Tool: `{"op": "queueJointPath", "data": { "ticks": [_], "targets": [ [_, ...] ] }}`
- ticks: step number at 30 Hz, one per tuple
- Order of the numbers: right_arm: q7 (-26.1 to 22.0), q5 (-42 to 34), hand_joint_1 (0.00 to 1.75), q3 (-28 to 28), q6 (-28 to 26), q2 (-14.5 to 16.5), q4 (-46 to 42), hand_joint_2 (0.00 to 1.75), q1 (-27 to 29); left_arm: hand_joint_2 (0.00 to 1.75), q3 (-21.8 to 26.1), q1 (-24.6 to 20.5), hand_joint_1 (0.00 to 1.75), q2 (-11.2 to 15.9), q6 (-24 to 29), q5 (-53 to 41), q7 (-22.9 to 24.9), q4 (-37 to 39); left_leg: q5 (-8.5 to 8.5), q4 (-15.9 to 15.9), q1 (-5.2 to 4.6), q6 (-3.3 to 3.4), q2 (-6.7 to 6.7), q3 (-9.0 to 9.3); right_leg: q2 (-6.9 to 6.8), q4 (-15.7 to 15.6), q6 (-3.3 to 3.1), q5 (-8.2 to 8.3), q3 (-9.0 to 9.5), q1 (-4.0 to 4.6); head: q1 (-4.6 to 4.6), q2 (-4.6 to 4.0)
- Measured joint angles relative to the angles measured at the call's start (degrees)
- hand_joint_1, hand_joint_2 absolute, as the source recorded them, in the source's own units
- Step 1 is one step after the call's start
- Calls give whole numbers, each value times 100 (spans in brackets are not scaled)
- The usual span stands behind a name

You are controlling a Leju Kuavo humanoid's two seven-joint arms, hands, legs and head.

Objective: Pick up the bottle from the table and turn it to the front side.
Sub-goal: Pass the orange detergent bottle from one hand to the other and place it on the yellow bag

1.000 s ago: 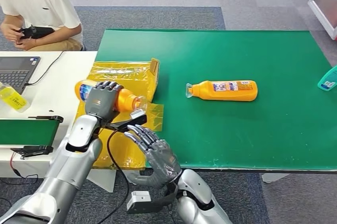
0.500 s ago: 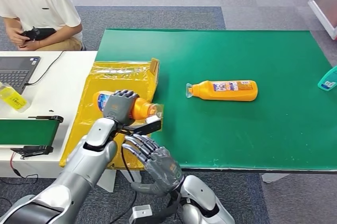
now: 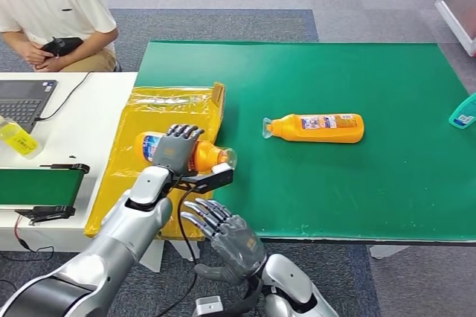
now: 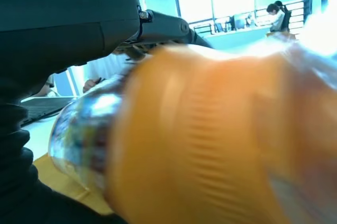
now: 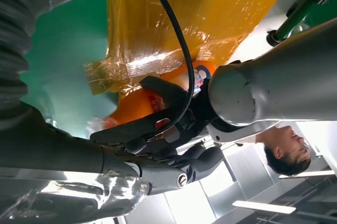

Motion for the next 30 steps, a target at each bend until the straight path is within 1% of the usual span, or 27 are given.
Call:
{"op": "queueJointPath", "data": {
  "ticks": [17, 22, 24, 26, 28, 30],
  "targets": [
    [-10, 100, 0, -74, -79, -133, -1, 175, 146, 0, -2, 4, 0, -62, -139, 10, -263, 210, 0, 0, 0, 1, 0, 0, 0, 0, 0, 0, 1, 0, -1, 0],
    [-20, 159, 0, -152, -120, -177, -1, 175, 221, 0, -3, 99, 0, -113, -59, 290, -546, 99, -1, 0, 0, 2, 0, 0, 0, 0, 0, 0, 1, 0, -1, 0],
    [-9, 190, 0, -178, -154, -180, -1, 175, 258, 0, -4, 241, 0, -146, -77, 647, -791, -136, -2, 0, 0, 2, 0, 0, 0, 0, 0, 0, 1, 0, -1, 0],
    [27, 228, 0, -192, -201, -181, -3, 175, 302, 0, -9, 473, 0, -194, -257, 1367, -1182, -574, -3, 0, 0, 3, 0, -1, 0, 0, 1, -1, 1, 0, -1, 0],
    [86, 258, 0, -200, -253, -185, -17, 175, 357, 0, -44, 792, 0, -239, -638, 2396, -1601, -1228, -4, 0, 0, 4, 0, -2, 1, 0, 2, -2, 0, 0, 0, 0],
    [154, 266, 0, -221, -293, -190, -41, 175, 424, 0, -126, 1159, 0, -258, -1080, 3459, -1908, -2029, -6, 0, 0, 5, 0, -3, 1, -1, 4, -5, 0, 0, 0, 0]
  ]
}}
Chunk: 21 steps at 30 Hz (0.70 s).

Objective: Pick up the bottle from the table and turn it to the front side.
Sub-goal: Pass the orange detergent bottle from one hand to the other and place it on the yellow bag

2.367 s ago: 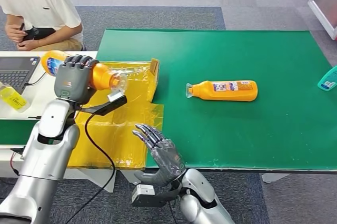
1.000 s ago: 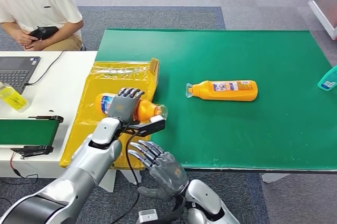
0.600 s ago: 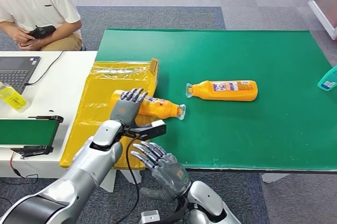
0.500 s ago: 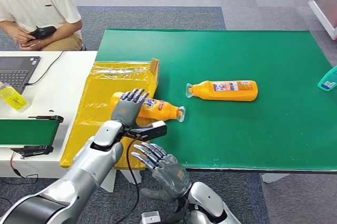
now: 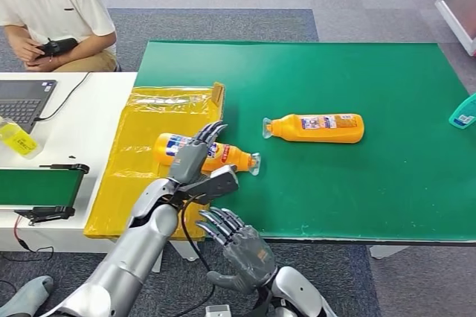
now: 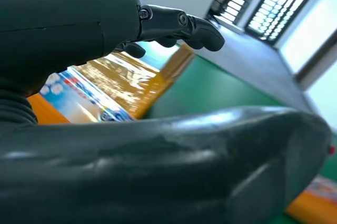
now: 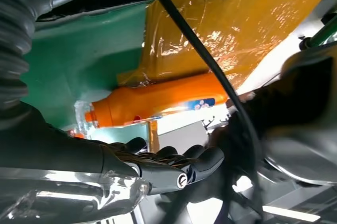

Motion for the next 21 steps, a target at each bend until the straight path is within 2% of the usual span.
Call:
{"op": "queueJointPath", "data": {
  "ticks": [3, 8, 12, 17, 21],
  "targets": [
    [129, -492, 0, -107, 282, 8, -31, 175, 106, 0, -166, 541, 0, 20, -391, 1052, -300, -1121, -6, 0, 0, 2, 0, -2, -1, -1, 2, -6, 2, 0, 1, 0],
    [395, -2510, 0, -733, 1761, 117, -47, 175, 256, 0, -649, 1733, 0, 290, -636, 2073, -725, -2961, -21, -1, 0, 5, 0, -2, 0, -1, 5, -18, 1, 0, 1, 0],
    [543, -3363, 0, -1285, 2314, 285, -96, 175, 318, 175, -740, 2610, 0, 496, -700, 2827, -1073, -3910, -22, -1, 0, 7, 1, -2, 0, -1, 7, -24, 2, 0, -1, 0],
    [466, -4091, 0, -1903, 2469, 544, -629, 175, 501, 175, -267, 3646, 0, 529, -1271, 3926, -1453, -4640, -29, -1, 0, 2, 1, -1, -1, -1, 2, -32, 2, 1, -1, 0],
    [214, -3751, 0, -2224, 1956, 667, -1181, 175, 602, 175, 375, 4208, 0, 250, -1879, 4463, -1585, -4954, -31, -1, 0, 4, 1, -1, -1, -1, 4, -34, 4, -1, -1, 0]
  ]
}}
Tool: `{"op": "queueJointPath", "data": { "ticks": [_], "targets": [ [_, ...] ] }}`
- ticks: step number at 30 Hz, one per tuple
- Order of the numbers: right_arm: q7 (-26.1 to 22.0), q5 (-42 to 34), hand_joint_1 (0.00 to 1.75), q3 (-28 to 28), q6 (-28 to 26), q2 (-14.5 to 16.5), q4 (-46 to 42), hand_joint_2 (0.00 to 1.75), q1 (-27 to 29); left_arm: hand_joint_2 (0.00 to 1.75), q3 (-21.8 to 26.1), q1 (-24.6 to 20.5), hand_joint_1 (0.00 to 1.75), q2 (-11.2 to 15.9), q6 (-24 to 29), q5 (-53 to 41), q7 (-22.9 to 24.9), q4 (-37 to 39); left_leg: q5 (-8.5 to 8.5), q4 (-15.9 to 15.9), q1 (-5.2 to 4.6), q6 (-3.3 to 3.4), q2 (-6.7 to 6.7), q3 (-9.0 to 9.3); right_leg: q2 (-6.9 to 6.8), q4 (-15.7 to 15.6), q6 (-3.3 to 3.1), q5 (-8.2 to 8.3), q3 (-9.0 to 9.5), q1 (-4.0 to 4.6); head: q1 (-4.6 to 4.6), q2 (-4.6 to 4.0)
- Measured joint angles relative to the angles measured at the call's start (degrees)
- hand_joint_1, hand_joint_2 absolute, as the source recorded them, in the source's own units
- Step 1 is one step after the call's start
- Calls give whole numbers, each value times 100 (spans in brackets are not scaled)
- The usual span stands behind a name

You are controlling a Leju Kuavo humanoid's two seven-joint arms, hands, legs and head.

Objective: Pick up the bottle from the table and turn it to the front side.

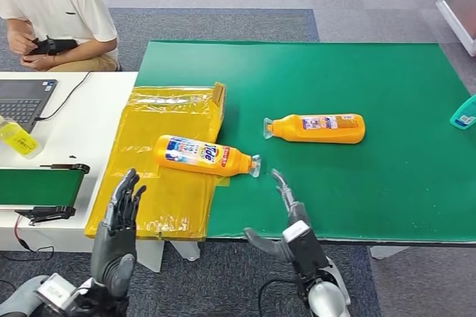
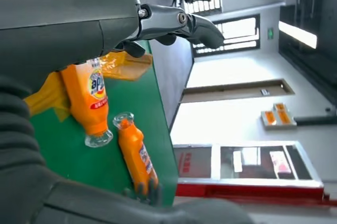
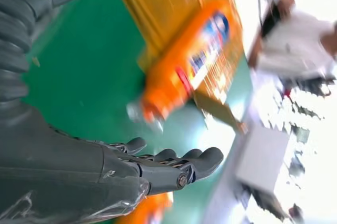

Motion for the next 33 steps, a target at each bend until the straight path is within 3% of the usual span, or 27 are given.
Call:
{"op": "queueJointPath", "data": {
  "ticks": [3, 7, 12, 18, 20, 24, 26, 33],
  "targets": [
    [-274, 607, 0, -150, -568, 49, -462, 175, 70, 175, 431, 246, 0, -264, -345, 230, -62, -188, -3, 0, 0, 3, 0, 2, 0, -1, 1, 0, 3, -1, 1, 0],
    [-342, 850, 0, -224, -738, 80, -838, 175, 156, 175, 707, 388, 0, -449, -449, 288, -86, -312, -4, 0, -1, 4, 0, 5, 0, -2, 1, 0, 6, -1, 0, 0],
    [-721, 1305, 0, -248, -1220, 97, -1044, 175, 190, 175, 867, 394, 0, -549, -426, 287, -130, -336, -3, 0, 0, 1, 0, 9, 0, -1, 0, 0, 8, 0, 1, 0],
    [-954, 1526, 0, -255, -1532, 76, -1207, 175, 227, 175, 1086, 408, 0, -589, -990, 609, -263, -258, -4, 0, 0, 2, 0, 10, 1, -1, 0, -1, 9, 0, 1, 0],
    [-876, 1327, 0, -261, -1435, 66, -1249, 175, 236, 175, 1162, 422, 0, -598, -948, 678, -309, -236, -5, 0, -1, 2, 0, 9, 0, -1, 0, -1, 9, 0, 0, 0],
    [-580, -90, 0, -386, -358, 76, -1236, 175, 92, 175, 1235, 373, 0, -613, -513, 449, -225, -202, -5, 0, -1, 3, 0, 9, 0, -1, 0, 0, 9, -1, 1, 0],
    [-525, -431, 0, -491, -17, 107, -1184, 175, -40, 175, 1243, 317, 0, -616, -345, 264, -182, -163, -3, 0, -1, 2, 0, 11, 0, -1, 0, 1, 10, -1, 1, 0],
    [-465, -541, 0, -604, 85, 146, -1134, 175, -143, 175, 1239, 294, 0, -616, -231, 155, -188, -138, -2, 0, -1, 1, 0, 13, 0, -1, 0, 1, 12, -1, 0, 0]
  ]
}}
